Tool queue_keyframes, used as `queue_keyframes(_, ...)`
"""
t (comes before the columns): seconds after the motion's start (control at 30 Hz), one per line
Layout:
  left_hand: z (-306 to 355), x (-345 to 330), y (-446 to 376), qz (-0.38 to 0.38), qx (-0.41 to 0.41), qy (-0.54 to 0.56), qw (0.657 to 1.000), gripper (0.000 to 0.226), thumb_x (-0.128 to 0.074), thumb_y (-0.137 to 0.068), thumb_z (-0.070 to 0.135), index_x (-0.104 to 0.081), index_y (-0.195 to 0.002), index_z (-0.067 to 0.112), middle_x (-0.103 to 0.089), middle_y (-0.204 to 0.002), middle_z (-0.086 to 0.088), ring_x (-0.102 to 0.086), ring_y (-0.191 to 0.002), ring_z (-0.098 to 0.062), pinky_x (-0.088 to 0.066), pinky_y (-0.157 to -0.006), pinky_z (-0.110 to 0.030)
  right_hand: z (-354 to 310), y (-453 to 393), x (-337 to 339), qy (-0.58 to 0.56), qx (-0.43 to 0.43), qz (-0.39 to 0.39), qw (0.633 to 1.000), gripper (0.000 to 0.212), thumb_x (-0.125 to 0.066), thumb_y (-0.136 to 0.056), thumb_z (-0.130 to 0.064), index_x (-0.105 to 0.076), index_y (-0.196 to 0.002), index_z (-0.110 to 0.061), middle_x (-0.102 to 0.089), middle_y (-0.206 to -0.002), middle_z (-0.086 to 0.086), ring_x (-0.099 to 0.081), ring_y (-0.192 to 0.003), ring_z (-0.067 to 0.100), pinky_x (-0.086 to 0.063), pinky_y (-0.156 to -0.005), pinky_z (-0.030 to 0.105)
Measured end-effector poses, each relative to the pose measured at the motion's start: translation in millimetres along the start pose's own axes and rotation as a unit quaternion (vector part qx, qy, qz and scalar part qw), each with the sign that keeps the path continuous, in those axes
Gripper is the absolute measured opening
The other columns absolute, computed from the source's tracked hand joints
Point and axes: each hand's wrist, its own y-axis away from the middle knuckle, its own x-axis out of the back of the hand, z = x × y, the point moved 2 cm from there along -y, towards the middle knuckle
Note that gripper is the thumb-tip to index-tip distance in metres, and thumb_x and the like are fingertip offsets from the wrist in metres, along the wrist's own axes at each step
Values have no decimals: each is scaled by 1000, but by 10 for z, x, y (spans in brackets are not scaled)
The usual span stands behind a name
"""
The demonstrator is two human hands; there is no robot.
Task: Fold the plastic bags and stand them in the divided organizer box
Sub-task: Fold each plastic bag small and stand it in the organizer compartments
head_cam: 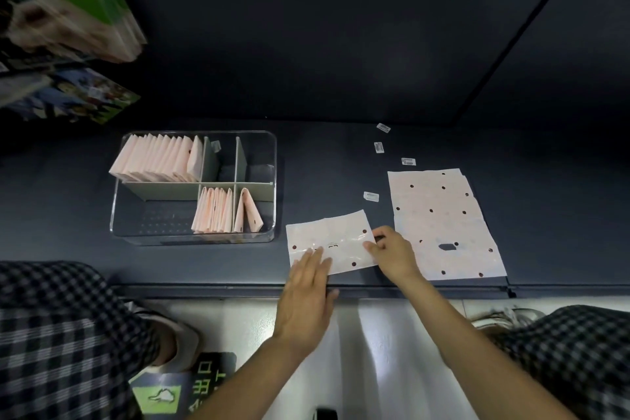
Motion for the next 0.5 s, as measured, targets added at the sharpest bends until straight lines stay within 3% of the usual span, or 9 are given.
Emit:
queue_keyframes(0.07,-63,-128,72,-68,-27,-73,995,69,-33,-99,41,8,-149,17,20,-154,1,18,-144,-21,18,-114,-36,20,-1,-16,13,12,-1,1000,25,-60,-89,-22,-57,-110,-10,-56,-83,0,-57,-88,23,-38,-73,26)
queue_keyframes(0.13,-110,-197,147,-112,-36,-125,985,77,-26,-98,51,28,-141,17,34,-148,-1,30,-139,-21,24,-111,-37,33,-13,-22,18,16,-2,1000,25,-60,-89,-21,-56,-111,-10,-52,-77,-4,-55,-84,21,-36,-72,25)
queue_keyframes(0.27,-149,-238,196,-142,-45,-171,974,81,-24,-95,59,33,-137,19,42,-143,-6,36,-135,-25,23,-110,-38,14,13,-21,22,16,-6,1000,30,-60,-90,-20,-53,-117,-10,-54,-76,-3,-58,-88,24,-39,-72,26)
queue_keyframes(0.33,-145,-230,189,-143,-43,-183,972,82,-24,-95,60,35,-136,21,45,-139,-7,40,-131,-26,25,-108,-38,-10,115,-3,73,47,63,994,37,-60,-90,-20,-50,-124,-9,-60,-88,2,-57,-97,27,-42,-77,30)
queue_keyframes(0.4,-132,-229,189,-147,-40,-190,970,83,-25,-95,59,37,-136,21,48,-137,-9,42,-130,-27,27,-107,-39,-81,282,-24,143,144,152,967,36,-60,-90,-18,-53,-123,-7,-61,-110,9,-55,-105,30,-44,-87,36)
queue_keyframes(0.5,-117,-249,188,-145,-31,-178,973,83,-31,-95,57,32,-138,21,46,-138,-10,41,-130,-30,28,-106,-42,-179,559,-257,221,348,125,902,36,-65,-85,-16,-60,-120,-7,-63,-122,9,-59,-113,27,-47,-96,39)
